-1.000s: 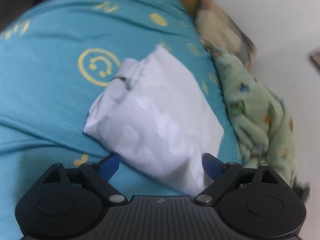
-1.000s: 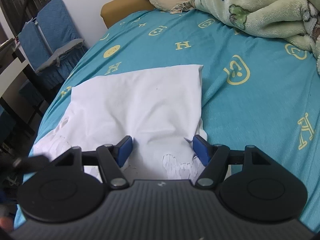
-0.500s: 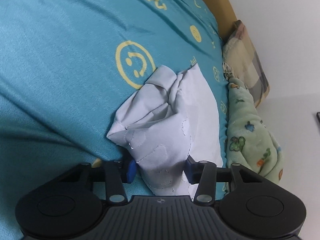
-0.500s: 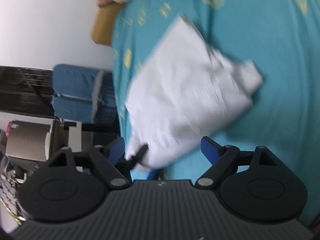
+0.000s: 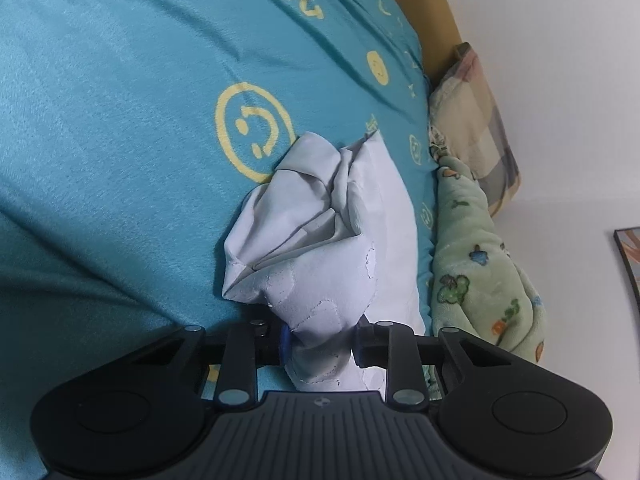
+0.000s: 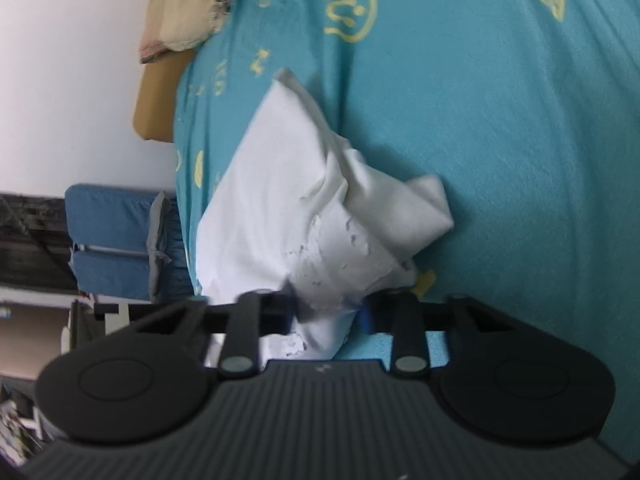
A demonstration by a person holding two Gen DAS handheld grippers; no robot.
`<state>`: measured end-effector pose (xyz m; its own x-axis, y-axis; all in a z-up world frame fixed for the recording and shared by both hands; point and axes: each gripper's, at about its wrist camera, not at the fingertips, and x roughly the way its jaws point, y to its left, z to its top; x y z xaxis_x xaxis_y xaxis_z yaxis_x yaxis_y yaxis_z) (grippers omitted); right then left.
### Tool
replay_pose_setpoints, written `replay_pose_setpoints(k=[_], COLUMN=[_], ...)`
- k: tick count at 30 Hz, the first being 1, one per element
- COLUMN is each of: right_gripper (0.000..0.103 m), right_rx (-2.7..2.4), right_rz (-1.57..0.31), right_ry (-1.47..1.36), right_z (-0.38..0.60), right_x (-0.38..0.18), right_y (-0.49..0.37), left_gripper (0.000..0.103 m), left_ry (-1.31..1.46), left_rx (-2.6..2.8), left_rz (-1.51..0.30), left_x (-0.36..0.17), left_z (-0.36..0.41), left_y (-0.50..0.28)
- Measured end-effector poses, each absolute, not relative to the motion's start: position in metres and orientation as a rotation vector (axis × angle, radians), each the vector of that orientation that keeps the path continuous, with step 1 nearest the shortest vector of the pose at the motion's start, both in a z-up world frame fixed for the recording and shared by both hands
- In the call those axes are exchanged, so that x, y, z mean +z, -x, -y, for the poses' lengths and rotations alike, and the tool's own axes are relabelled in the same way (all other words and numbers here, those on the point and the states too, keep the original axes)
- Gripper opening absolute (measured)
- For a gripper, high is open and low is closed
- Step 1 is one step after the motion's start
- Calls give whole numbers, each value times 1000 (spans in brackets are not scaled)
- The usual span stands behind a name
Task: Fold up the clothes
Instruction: 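Grasp the folded T-shirt with both grippers and lift it toward the blanket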
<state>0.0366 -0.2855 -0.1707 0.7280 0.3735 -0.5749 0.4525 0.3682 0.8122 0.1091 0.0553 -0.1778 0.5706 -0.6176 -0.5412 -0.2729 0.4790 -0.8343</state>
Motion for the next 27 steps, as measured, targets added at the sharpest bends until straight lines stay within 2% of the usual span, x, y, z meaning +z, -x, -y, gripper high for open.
replay_pose_setpoints(k=[8, 14, 22, 27], right_gripper=[18, 18, 18, 18], right_rx=[-11, -9, -74, -127], right_rz=[-657, -564, -451, -315], right_ry=[-1137, -1182, -1195, -1110], right_z=[301, 345, 457, 550], right_x=[-100, -48, 11, 75], right_y=[8, 65, 88, 63], left_gripper=[24, 24, 22, 22], left_ry=[1044, 985, 841, 797], left_rx=[-411, -532, -696, -844], left_rz=[-956, -1004, -1025, -969], left_x=[-118, -60, 11, 74], left_z=[-45, 5, 154, 280], left_y=[-83, -63, -94, -147])
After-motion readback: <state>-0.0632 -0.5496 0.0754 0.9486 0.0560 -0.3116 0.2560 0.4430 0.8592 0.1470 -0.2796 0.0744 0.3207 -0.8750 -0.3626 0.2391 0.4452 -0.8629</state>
